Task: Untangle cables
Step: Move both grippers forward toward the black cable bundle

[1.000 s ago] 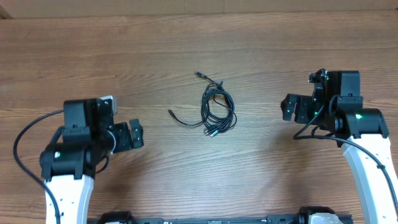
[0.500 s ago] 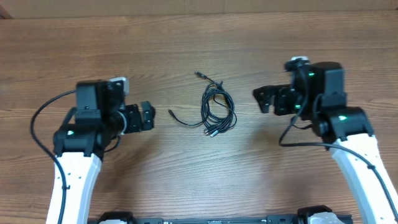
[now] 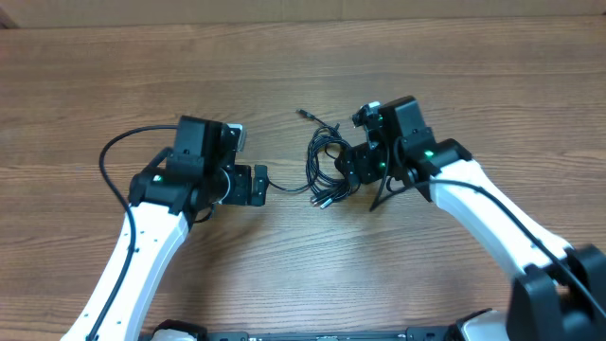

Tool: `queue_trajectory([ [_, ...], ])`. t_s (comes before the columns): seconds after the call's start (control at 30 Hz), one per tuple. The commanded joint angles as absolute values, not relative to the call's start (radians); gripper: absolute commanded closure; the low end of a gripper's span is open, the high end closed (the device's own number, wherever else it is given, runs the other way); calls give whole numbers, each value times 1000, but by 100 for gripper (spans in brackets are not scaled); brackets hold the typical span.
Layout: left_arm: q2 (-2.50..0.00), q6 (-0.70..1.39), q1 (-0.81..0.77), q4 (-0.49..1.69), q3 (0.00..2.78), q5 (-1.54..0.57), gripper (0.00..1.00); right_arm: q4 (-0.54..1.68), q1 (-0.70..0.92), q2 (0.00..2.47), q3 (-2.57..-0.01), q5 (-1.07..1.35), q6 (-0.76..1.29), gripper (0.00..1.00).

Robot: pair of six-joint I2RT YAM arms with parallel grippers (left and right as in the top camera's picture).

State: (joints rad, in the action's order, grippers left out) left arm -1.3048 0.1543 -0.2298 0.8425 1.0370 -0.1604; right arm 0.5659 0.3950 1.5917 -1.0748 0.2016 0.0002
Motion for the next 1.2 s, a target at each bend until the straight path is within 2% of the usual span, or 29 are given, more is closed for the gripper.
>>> queue_trajectory([
  [0.0, -1343, 136, -251, 833, 1064, -158, 2, 537, 397, 1656, -1099, 191, -4, 18],
  [0.23, -1359, 139, -285, 807, 1064, -158, 3, 498, 397, 1762, -1099, 194, 3, 19],
  [0.37, -1359, 143, -306, 796, 1064, -158, 3, 476, 397, 1800, -1099, 196, 3, 25],
  [0.43, -1360, 147, -313, 792, 1064, -157, 3, 464, 397, 1804, -1099, 196, 8, 41],
  [0.5, -1360, 147, -315, 790, 1064, -157, 3, 451, 397, 1803, -1100, 196, 52, 74],
  [0.53, -1360, 147, -315, 789, 1064, -158, 3, 450, 397, 1801, -1101, 200, 67, 85],
  [0.6, -1360, 159, -315, 786, 1064, -157, 3, 458, 397, 1797, -1111, 210, 99, 96],
  [0.77, -1361, 165, -315, 764, 1064, -158, 3, 596, 397, 1744, -1223, 361, 112, 96],
  [1.0, -1377, 219, -315, 684, 1064, -158, 0, 834, 397, 1651, -1549, 508, 104, 96],
  [1.17, -1409, 242, -315, 667, 1064, -158, 1, 836, 397, 1613, -1653, 563, 105, 96],
])
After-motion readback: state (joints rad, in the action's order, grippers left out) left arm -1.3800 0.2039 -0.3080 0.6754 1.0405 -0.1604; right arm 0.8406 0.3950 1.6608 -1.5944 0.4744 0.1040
